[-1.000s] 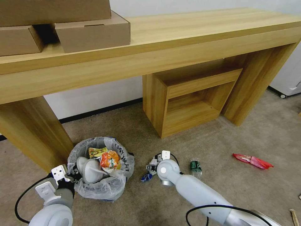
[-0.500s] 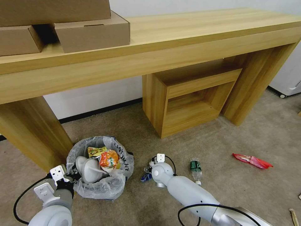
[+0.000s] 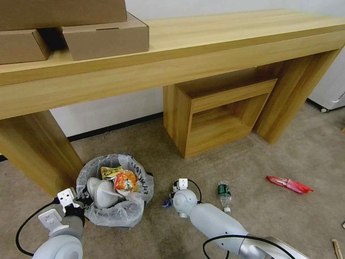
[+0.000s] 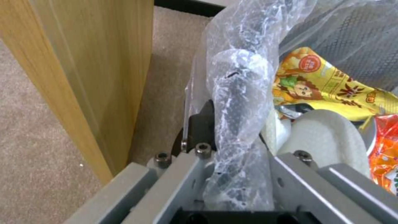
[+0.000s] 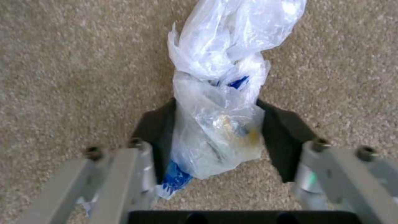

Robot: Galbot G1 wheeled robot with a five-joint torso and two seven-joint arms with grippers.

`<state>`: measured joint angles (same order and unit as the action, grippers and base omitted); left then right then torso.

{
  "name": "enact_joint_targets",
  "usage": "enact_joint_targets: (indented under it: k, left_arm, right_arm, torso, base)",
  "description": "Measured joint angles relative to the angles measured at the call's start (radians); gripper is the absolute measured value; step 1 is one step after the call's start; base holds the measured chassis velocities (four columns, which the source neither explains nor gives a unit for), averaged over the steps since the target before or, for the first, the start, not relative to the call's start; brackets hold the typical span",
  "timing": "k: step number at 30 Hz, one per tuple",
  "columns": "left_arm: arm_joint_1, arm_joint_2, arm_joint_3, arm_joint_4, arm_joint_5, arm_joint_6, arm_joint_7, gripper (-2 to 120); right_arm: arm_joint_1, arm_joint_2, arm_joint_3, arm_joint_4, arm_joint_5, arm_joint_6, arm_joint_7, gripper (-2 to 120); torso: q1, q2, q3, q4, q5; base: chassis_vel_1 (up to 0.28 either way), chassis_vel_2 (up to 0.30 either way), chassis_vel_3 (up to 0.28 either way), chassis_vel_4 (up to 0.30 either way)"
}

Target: Pick up the trash bin and place the garbage on the floor into it.

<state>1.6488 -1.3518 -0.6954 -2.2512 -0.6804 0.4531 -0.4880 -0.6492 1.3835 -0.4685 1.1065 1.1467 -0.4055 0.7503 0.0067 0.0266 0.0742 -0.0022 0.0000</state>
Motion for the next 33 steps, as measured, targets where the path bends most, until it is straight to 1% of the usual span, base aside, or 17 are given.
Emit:
enact_joint_targets:
  k: [3,5,6,9,14,17,19,21,22,23,24,25,26,27,29,31,33]
  left_arm:
    - [0.000,-0.001,0.001,0.002,0.000,-0.004,0.002,1]
    - [0.000,-0.001,0.001,0.002,0.000,-0.007,0.002,1]
    - [0.000,-0.001,0.001,0.002,0.000,-0.007,0.002,1]
    - [-0.002,0.001,0.001,0.004,0.000,-0.010,0.003,1]
    - [-0.005,0.004,0.001,0.008,-0.001,-0.010,0.003,1]
    - [-0.011,0.011,-0.003,0.014,-0.005,-0.010,0.002,1]
    - [-0.012,0.012,-0.004,0.016,-0.007,-0.009,0.001,1]
    - [-0.017,0.018,-0.007,0.022,-0.011,-0.005,-0.003,1]
    - [-0.017,0.018,-0.007,0.022,-0.011,-0.005,-0.003,1]
    - [-0.019,0.019,-0.007,0.024,-0.013,-0.004,-0.003,1]
    - [-0.023,0.020,-0.007,0.028,-0.014,-0.001,-0.004,1]
    - [-0.026,0.020,-0.005,0.030,-0.015,0.001,-0.004,1]
    - [-0.026,0.020,-0.005,0.030,-0.015,0.001,-0.004,1]
    - [-0.029,0.019,-0.003,0.033,-0.015,0.002,-0.004,1]
    - [-0.030,0.019,-0.002,0.034,-0.015,0.002,-0.005,1]
    - [-0.033,0.016,0.001,0.039,-0.015,0.003,-0.006,1]
    - [-0.034,0.015,0.002,0.039,-0.015,0.004,-0.006,1]
  right_arm:
    - [-0.002,-0.003,-0.005,0.000,-0.008,0.002,-0.005,39]
    - [-0.004,-0.005,-0.008,-0.001,-0.018,0.005,-0.009,28]
    - [-0.004,-0.005,-0.008,-0.001,-0.018,0.005,-0.009,28]
    - [-0.011,-0.014,-0.010,0.010,-0.023,0.006,-0.011,14]
    - [-0.025,-0.045,-0.005,0.068,-0.025,0.011,-0.014,3]
    - [-0.040,-0.116,0.024,0.209,-0.020,0.021,-0.031,0]
    - [-0.043,-0.138,0.032,0.240,-0.020,0.026,-0.035,0]
    - [-0.060,-0.240,0.065,0.361,-0.024,0.043,-0.043,0]
    - [-0.060,-0.240,0.065,0.361,-0.024,0.043,-0.043,0]
    - [-0.065,-0.273,0.075,0.400,-0.028,0.052,-0.049,0]
    - [-0.077,-0.342,0.104,0.500,-0.043,0.079,-0.075,0]
    - [-0.085,-0.377,0.123,0.565,-0.055,0.098,-0.100,0]
    - [-0.085,-0.377,0.123,0.565,-0.055,0.098,-0.100,0]
    - [-0.096,-0.413,0.147,0.634,-0.073,0.128,-0.136,0]
    - [-0.101,-0.428,0.157,0.663,-0.083,0.146,-0.154,0]
    - [-0.116,-0.481,0.202,0.779,-0.130,0.237,-0.256,0]
    - [-0.119,-0.497,0.213,0.808,-0.140,0.266,-0.295,0]
  torso:
    - [0.000,0.000,0.000,0.0000,0.0000]
    - [0.000,0.000,0.000,0.0000,0.0000]
    - [0.000,0.000,0.000,0.0000,0.0000]
    - [0.000,0.000,0.000,0.0000,0.0000]
    - [0.000,0.000,0.000,0.0000,0.0001]
    - [0.000,0.000,0.000,0.0003,0.0004]
    - [0.000,0.000,0.000,0.0002,0.0004]
    - [0.000,0.000,0.000,0.0001,0.0004]
    - [0.000,0.000,0.000,0.0001,0.0004]
    - [0.000,0.000,0.000,-0.0002,0.0002]
    - [0.000,0.000,0.000,-0.0006,0.0000]
    - [0.000,0.000,0.000,-0.0006,0.0000]
    - [0.000,0.000,0.000,-0.0006,0.0000]
    - [0.000,0.000,0.000,-0.0003,0.0003]
    - [0.000,0.000,0.000,-0.0002,0.0002]
    - [0.000,0.000,0.000,0.0001,0.0003]
    - [0.000,0.000,0.000,0.0001,0.0001]
  base:
    - [0.000,0.000,0.000,0.000]
    - [0.000,0.000,0.000,0.000]
    - [0.000,0.000,0.000,0.000]
    - [0.000,0.000,0.000,0.000]
    - [0.000,0.000,0.000,0.000]
    - [0.000,0.000,0.000,0.000]
    - [0.000,0.000,0.000,0.000]
    - [0.000,0.000,0.000,0.000]
    - [0.000,0.000,0.000,0.000]
    - [0.000,0.000,0.000,0.000]
    - [0.000,0.000,0.000,0.000]
    - [0.000,0.000,0.000,0.000]
    - [0.000,0.000,0.000,0.000]
    - [0.000,0.000,0.000,0.000]
    - [0.000,0.000,0.000,0.000]
    - [0.000,0.000,0.000,0.000]
    - [0.000,0.000,0.000,0.000]
